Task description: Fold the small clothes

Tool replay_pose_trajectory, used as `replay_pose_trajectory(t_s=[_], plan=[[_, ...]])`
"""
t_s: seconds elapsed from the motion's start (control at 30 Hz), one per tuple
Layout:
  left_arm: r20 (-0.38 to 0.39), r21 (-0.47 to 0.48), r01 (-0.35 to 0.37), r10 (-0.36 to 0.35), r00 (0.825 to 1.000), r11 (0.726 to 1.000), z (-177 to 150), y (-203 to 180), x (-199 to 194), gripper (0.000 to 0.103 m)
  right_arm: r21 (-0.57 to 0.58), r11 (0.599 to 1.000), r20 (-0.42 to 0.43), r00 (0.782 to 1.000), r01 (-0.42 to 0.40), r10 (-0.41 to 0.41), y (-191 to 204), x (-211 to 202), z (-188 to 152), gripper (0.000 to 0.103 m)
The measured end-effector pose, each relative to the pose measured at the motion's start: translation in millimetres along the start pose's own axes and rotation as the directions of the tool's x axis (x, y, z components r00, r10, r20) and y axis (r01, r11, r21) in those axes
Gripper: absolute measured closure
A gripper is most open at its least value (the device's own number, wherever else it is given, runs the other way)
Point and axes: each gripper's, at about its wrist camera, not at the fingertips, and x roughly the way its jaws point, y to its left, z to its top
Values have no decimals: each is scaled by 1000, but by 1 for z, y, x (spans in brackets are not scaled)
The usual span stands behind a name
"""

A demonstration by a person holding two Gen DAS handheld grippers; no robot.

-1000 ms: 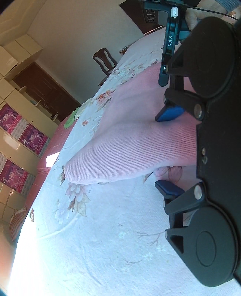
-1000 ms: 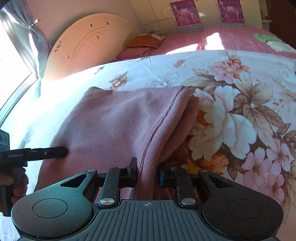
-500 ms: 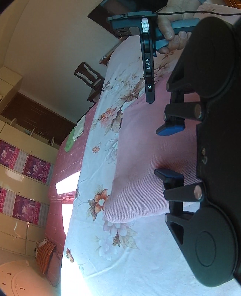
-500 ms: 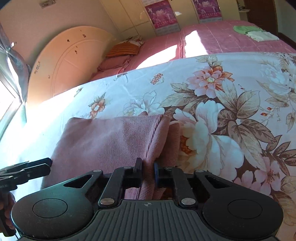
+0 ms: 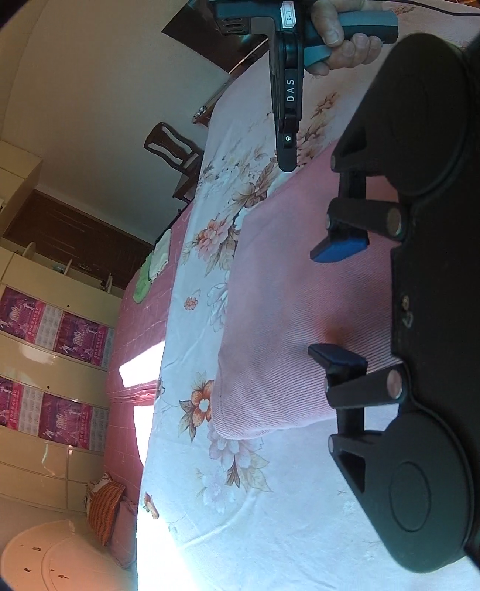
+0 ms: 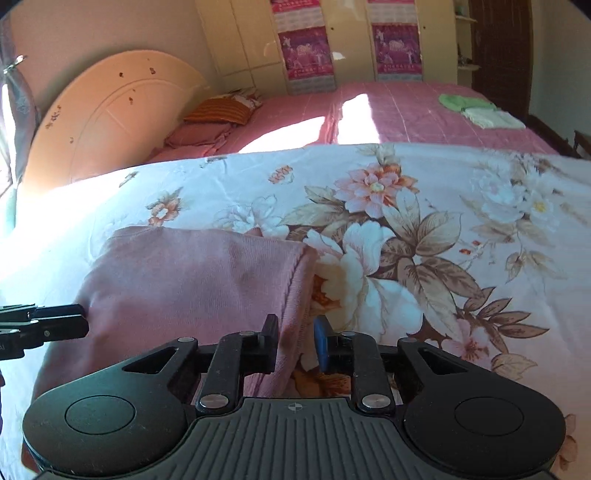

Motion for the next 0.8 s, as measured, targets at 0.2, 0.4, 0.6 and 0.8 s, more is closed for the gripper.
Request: replay_pose_trajectory(t_s=[0.2,0.4,0.6,0.8], plan=[[-67,66,-60,64,996,996,-28,-15,13,54,-226,974,-86,996,11,-31,37,6,-35,85],[-39,88,-95,99,994,992,-28,-25,-10,55,-96,991,-52,994,91,-96,18,0,-38,90],[-21,-6,-143,143,989,990,-63,-13,-54,55,68,998,-70,997,-9,14,8,-45,-64,82],[-61,-59,-173,170,984,983,-83,-8,-48,52,85,996,-91,995,-28,36,12,-34,-94,78]])
